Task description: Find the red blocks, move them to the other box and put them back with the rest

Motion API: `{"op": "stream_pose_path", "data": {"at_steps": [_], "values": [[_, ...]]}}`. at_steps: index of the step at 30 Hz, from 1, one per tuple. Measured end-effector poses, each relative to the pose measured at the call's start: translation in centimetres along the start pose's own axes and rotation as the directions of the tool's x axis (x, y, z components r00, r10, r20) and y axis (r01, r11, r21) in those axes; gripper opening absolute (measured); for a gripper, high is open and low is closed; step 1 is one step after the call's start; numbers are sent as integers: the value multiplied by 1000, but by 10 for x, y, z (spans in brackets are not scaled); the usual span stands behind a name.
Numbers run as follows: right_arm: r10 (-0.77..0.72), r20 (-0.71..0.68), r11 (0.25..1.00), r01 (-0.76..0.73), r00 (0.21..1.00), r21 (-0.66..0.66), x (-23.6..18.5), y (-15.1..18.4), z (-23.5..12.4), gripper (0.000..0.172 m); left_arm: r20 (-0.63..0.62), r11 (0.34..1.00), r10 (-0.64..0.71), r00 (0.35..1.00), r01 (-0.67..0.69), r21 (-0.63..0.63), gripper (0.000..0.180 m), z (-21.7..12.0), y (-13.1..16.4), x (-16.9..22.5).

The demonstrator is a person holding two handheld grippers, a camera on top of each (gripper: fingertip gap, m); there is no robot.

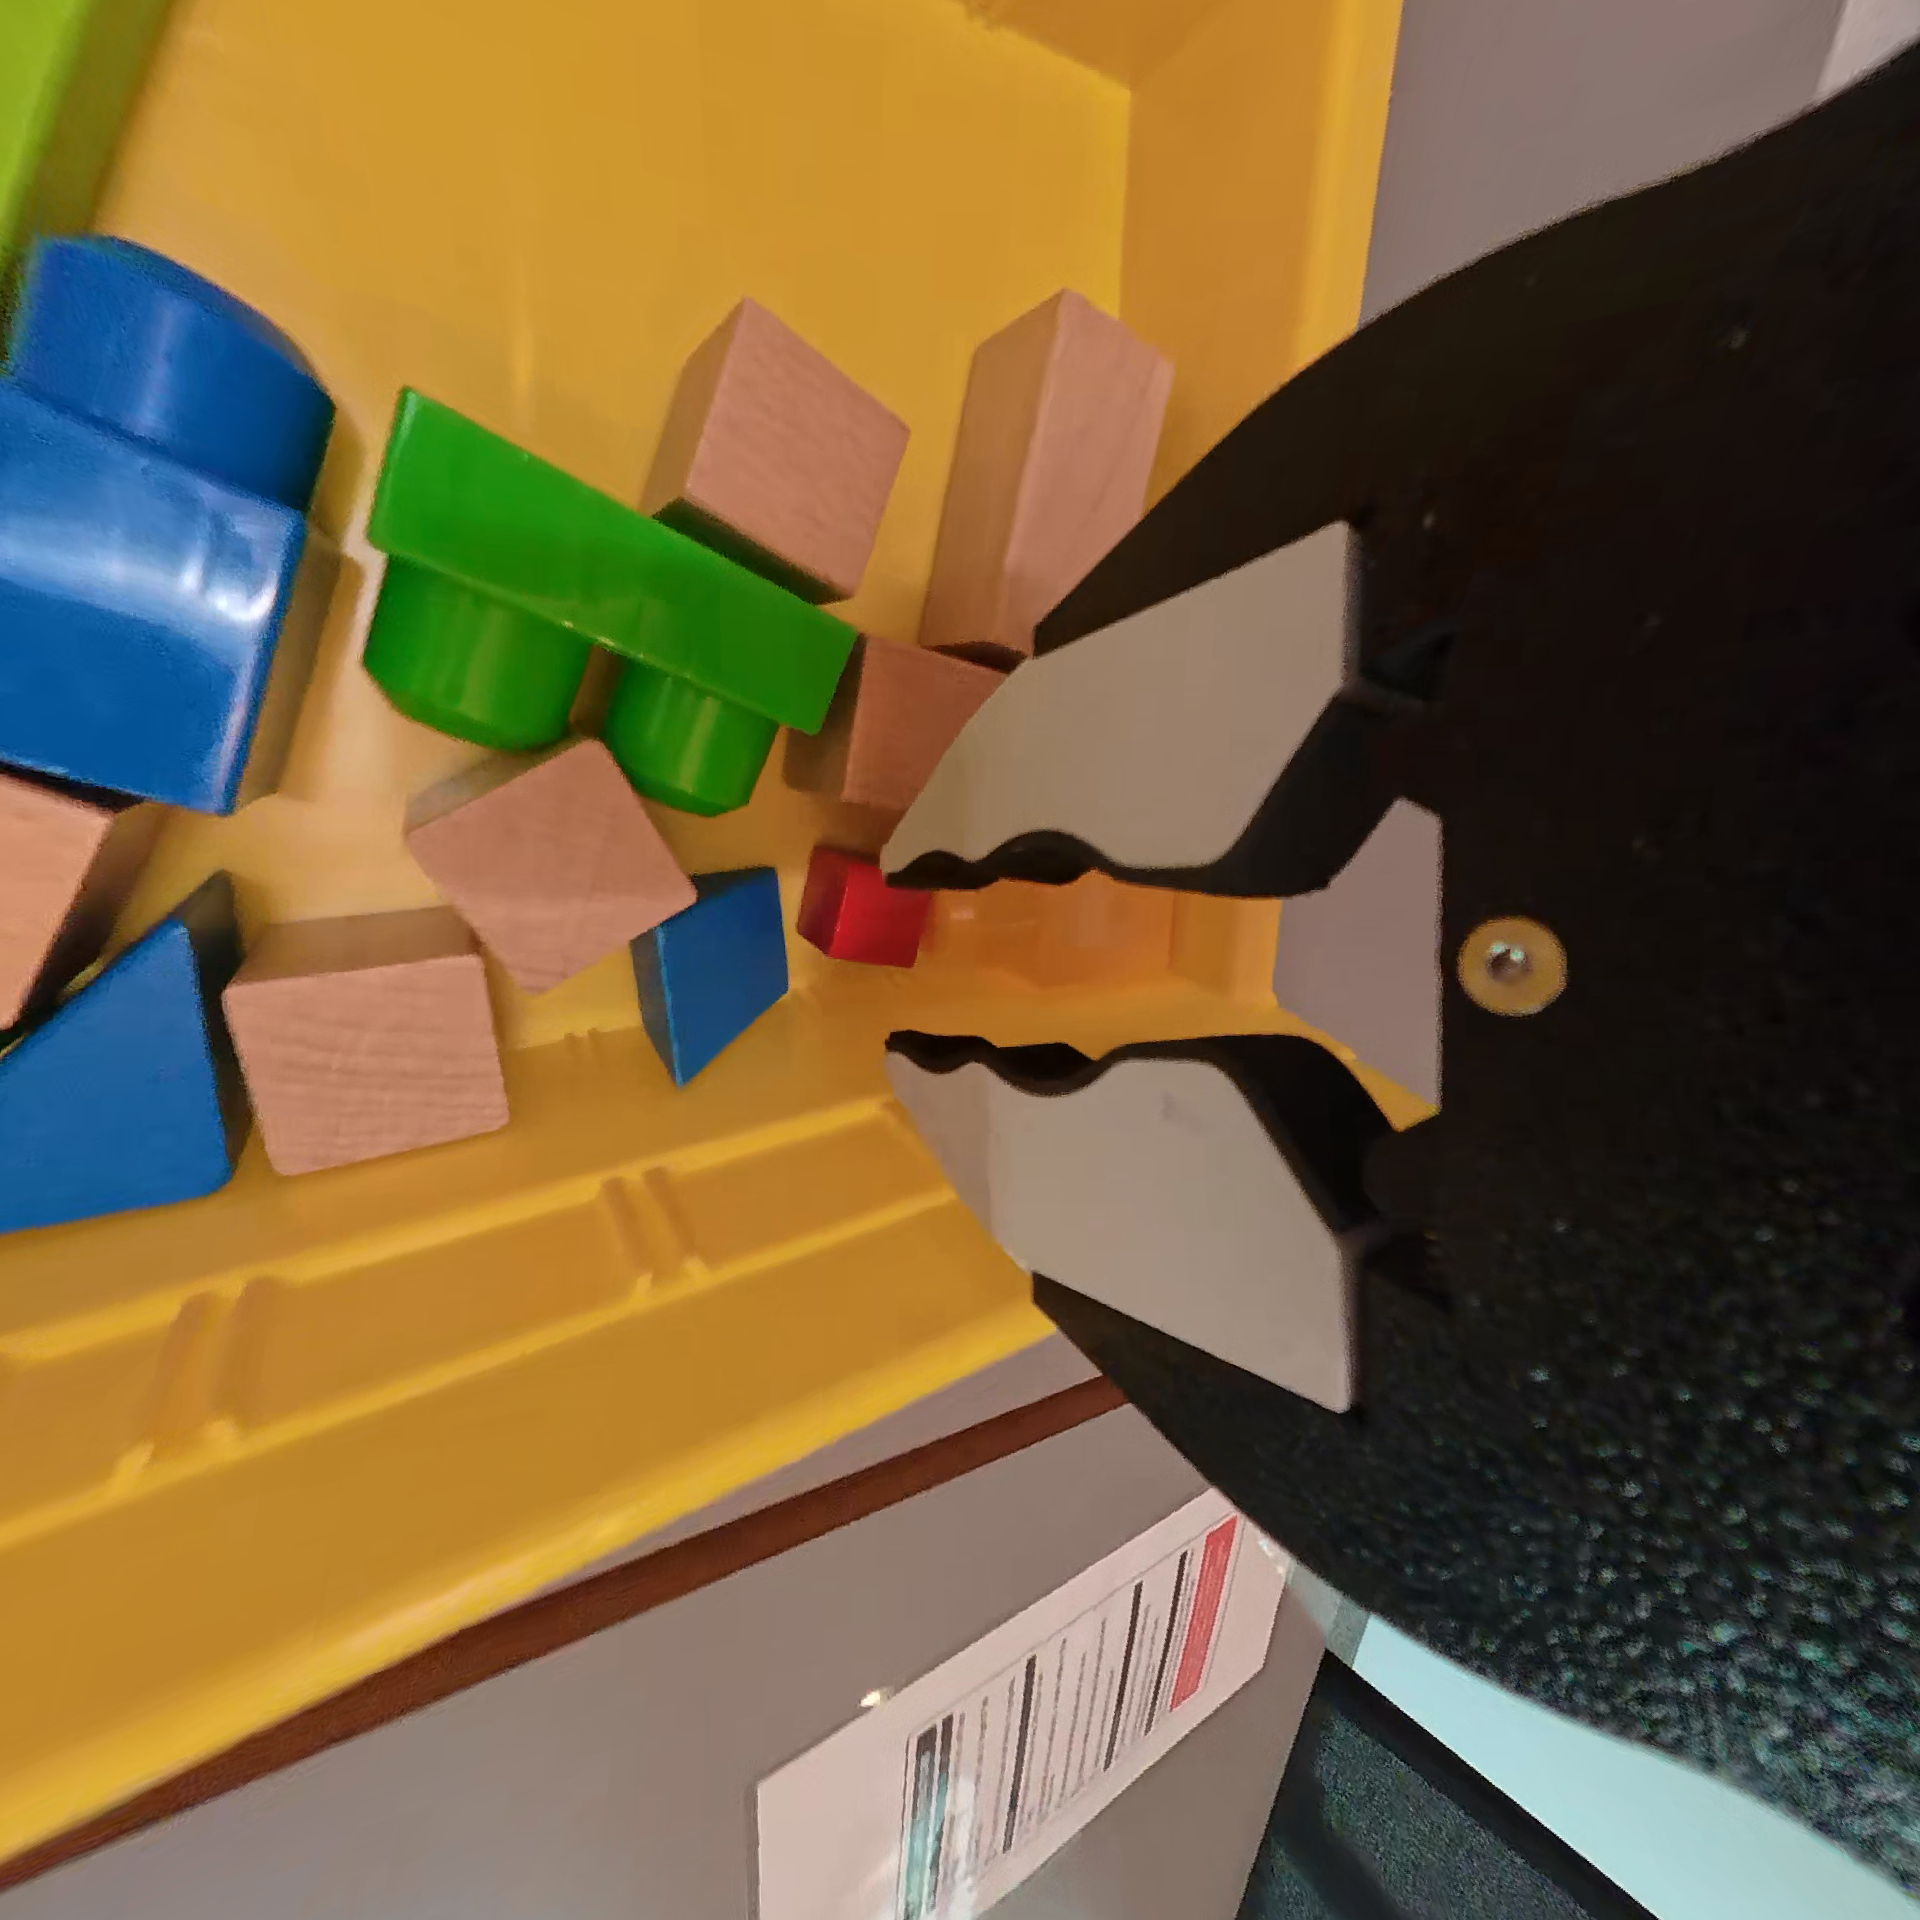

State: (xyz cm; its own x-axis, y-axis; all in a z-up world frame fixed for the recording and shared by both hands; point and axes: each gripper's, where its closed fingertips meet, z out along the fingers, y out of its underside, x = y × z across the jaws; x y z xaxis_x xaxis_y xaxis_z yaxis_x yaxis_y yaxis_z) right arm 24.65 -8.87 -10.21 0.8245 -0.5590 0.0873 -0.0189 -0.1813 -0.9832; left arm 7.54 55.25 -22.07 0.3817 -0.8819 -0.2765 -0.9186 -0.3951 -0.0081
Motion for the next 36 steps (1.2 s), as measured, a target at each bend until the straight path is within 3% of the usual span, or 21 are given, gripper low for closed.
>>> {"op": "stream_pose_path", "data": {"at_steps": [6,12,19,25,31,34,36], "values": [[7,9,1000,-7,1000,-2,-1,2,0,46,68,995,79,995,-74,-63,33,11,8,4],[-9,10,1000,9,1000,-21,-1,5,-1,46,30,993,63,998,-60,-99,29,22,17,10],[-12,18,1000,12,1000,-25,-2,6,0,46,104,992,111,988,-103,-78,27,27,14,7],[-11,19,1000,11,1000,-19,-2,5,-3,46,63,991,123,990,-119,-64,24,29,13,14],[-13,24,1000,13,1000,-13,-4,2,-3,46,60,976,205,977,-209,58,21,-10,1,16],[-18,38,1000,18,999,-4,-10,-1,-1,46,9,942,238,971,-233,240,21,-56,-8,28],[-6,62,1000,5,998,16,-18,-6,2,46,-88,885,289,953,-230,405,21,-93,-10,55]]}}
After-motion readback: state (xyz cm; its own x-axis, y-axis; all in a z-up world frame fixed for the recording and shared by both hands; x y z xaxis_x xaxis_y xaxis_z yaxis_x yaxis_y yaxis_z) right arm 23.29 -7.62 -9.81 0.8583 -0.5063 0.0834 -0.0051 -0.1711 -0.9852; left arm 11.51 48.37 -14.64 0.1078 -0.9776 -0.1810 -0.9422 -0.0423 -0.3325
